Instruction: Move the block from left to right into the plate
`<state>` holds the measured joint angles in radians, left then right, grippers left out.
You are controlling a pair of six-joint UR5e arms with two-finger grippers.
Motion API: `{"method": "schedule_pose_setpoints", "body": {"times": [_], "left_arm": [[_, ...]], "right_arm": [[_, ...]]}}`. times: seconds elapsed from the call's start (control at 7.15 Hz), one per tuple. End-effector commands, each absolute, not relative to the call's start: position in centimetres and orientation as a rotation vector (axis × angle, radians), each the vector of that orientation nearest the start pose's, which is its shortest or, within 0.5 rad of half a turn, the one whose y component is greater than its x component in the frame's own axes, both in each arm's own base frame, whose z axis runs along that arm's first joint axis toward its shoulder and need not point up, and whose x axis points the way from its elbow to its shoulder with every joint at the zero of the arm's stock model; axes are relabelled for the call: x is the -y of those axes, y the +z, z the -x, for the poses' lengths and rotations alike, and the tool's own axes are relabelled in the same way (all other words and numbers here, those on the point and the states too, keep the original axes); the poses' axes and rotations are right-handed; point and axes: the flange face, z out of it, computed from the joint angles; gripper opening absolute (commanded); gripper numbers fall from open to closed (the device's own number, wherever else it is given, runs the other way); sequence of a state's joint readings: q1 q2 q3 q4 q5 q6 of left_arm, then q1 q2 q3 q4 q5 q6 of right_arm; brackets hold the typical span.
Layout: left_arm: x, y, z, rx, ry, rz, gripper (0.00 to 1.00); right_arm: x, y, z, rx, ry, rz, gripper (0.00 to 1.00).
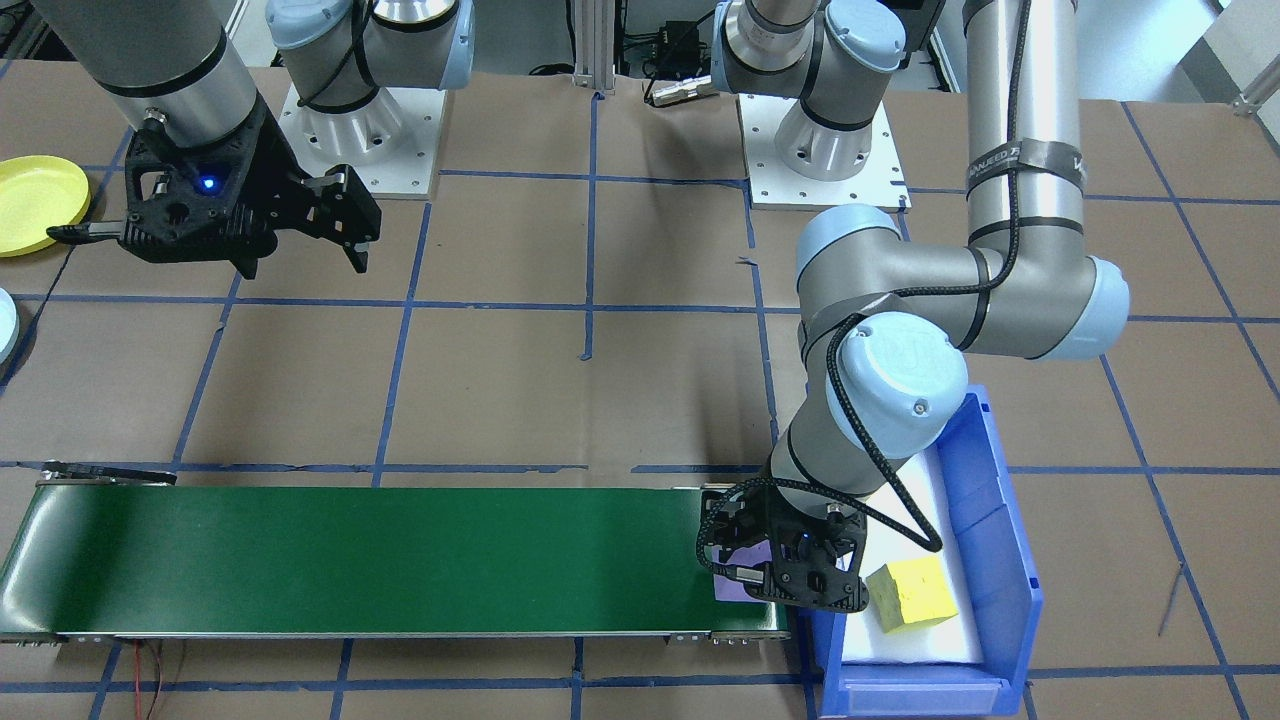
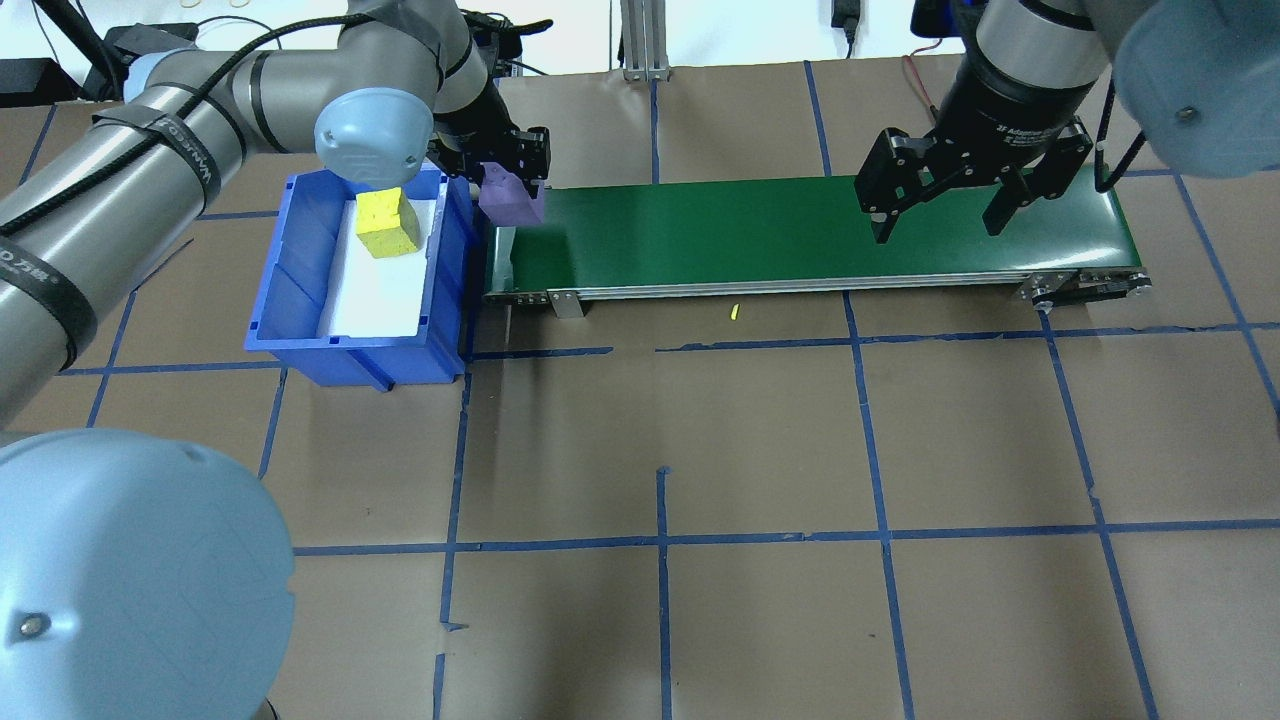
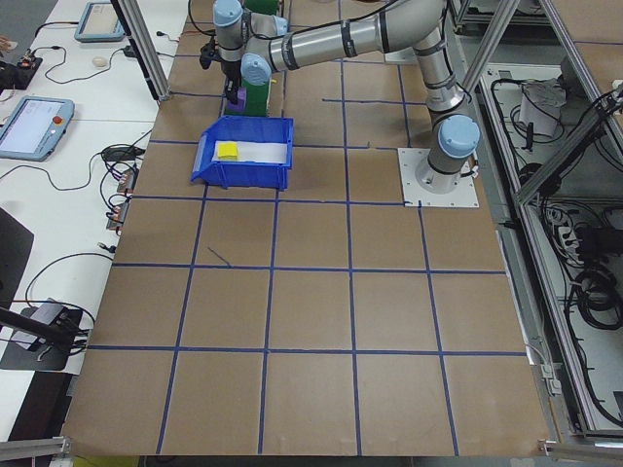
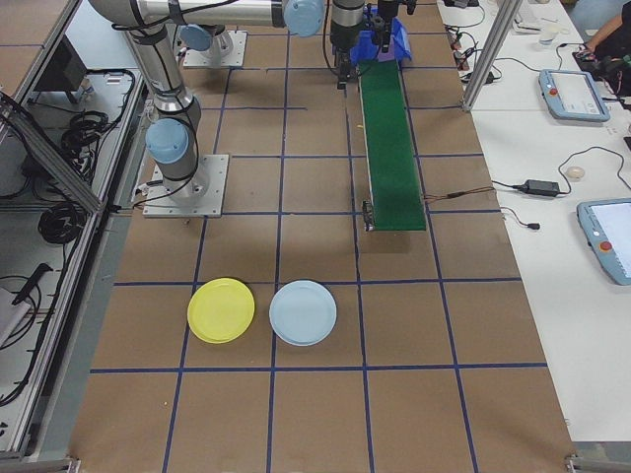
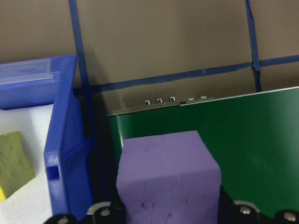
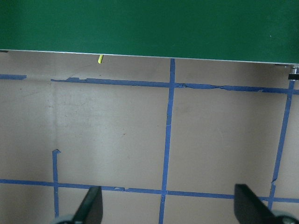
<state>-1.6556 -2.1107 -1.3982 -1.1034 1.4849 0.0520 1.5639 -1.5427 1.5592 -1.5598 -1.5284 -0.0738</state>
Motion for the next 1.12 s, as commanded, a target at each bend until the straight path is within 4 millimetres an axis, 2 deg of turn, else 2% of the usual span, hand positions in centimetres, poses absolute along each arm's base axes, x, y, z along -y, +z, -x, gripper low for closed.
{"method": "schedule_pose_setpoints", "body": {"times": [0.0, 0.14, 0.28, 0.42, 0.56, 0.7, 0.84, 0.98], "left_arm": [[65.9, 27.9, 20.6, -3.223, -0.153, -0.230, 0.95], [66.0, 29.2, 20.6, -3.223, -0.187, -0.232, 1.00], [65.6, 32.4, 20.6, -3.224, -0.255, -0.221, 1.00], [65.1, 36.0, 20.3, -3.207, -0.326, -0.201, 1.00], [65.9, 37.8, 18.2, -3.146, -0.346, -0.149, 1.00], [67.4, 37.4, 14.3, -3.098, -0.334, -0.063, 1.00], [68.7, 36.0, 9.8, -3.105, -0.300, 0.030, 1.00], [69.5, 32.8, 7.1, -3.112, -0.226, 0.077, 1.00]], "right_arm": [[50.9, 48.1, -13.9, -3.094, -0.042, 0.127, 0.95], [52.6, 47.7, -14.0, -3.072, -0.145, 0.130, 0.94], [54.4, 45.6, -14.5, -3.030, -0.115, 0.111, 0.98], [56.7, 44.1, -15.3, -2.948, -0.164, 0.081, 1.00], [58.2, 43.1, -15.7, -2.902, -0.207, -0.006, 1.00], [59.6, 41.5, -15.9, -2.877, -0.217, -0.018, 1.00], [60.2, 39.9, -16.6, -2.814, -0.162, -0.072, 1.00], [60.9, 38.0, -16.7, -2.804, -0.120, -0.091, 1.00]]}}
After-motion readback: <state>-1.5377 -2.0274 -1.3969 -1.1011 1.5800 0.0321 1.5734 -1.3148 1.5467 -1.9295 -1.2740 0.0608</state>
